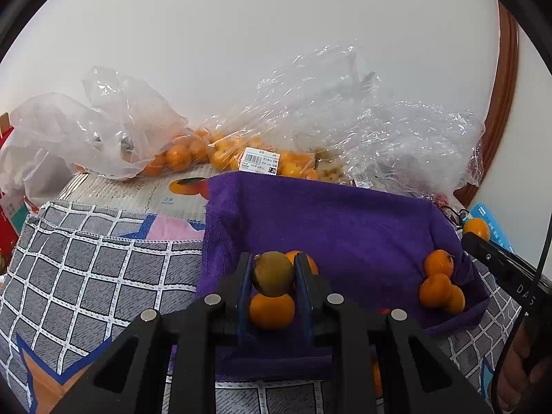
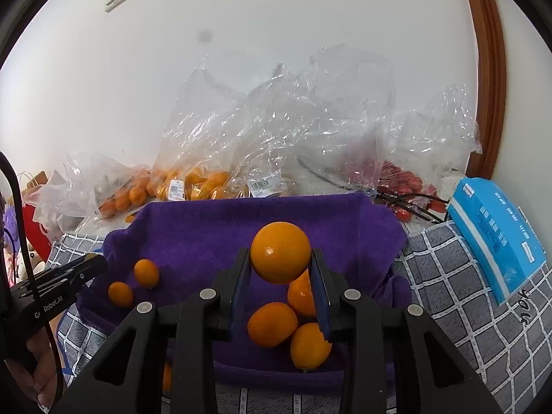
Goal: Organize fruits
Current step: 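Lower both grippers onto the towel and open them to release the fruits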
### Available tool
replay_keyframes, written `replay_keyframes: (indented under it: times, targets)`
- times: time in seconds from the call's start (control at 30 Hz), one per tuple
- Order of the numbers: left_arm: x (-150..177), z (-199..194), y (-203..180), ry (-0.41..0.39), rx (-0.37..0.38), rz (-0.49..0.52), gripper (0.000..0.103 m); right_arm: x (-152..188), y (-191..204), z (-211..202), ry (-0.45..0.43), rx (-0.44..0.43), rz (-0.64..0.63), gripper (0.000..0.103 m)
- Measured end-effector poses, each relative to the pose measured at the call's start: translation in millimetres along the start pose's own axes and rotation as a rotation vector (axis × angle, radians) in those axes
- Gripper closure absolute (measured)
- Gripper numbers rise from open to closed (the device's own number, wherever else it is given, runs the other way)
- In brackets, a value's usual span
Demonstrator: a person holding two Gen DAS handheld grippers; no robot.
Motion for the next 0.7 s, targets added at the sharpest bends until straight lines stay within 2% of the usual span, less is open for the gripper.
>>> replay_keyframes:
  times: [0.43, 0.7]
  targets:
    - [2.6, 4.0, 0.6, 0.01, 0.003, 0.007, 0.08, 3.4, 7.6, 4.0, 0.012, -0.007, -0.022, 0.069]
    - [-1.5, -0.1, 6.4, 0.0, 0.013, -0.017, 0.08, 7.8, 16.4, 11.3, 0.045, -0.049, -0.041, 0.069]
Point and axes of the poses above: each gripper's, at about its wrist camera, not at the fingertips, and z roughly the way its jaws point, y to its left, x to its underside, the point moved 2 cm from there along z, roughly the way its jaws point, and after that the axes turned 2 degrees about -z, right-handed, at the moved point
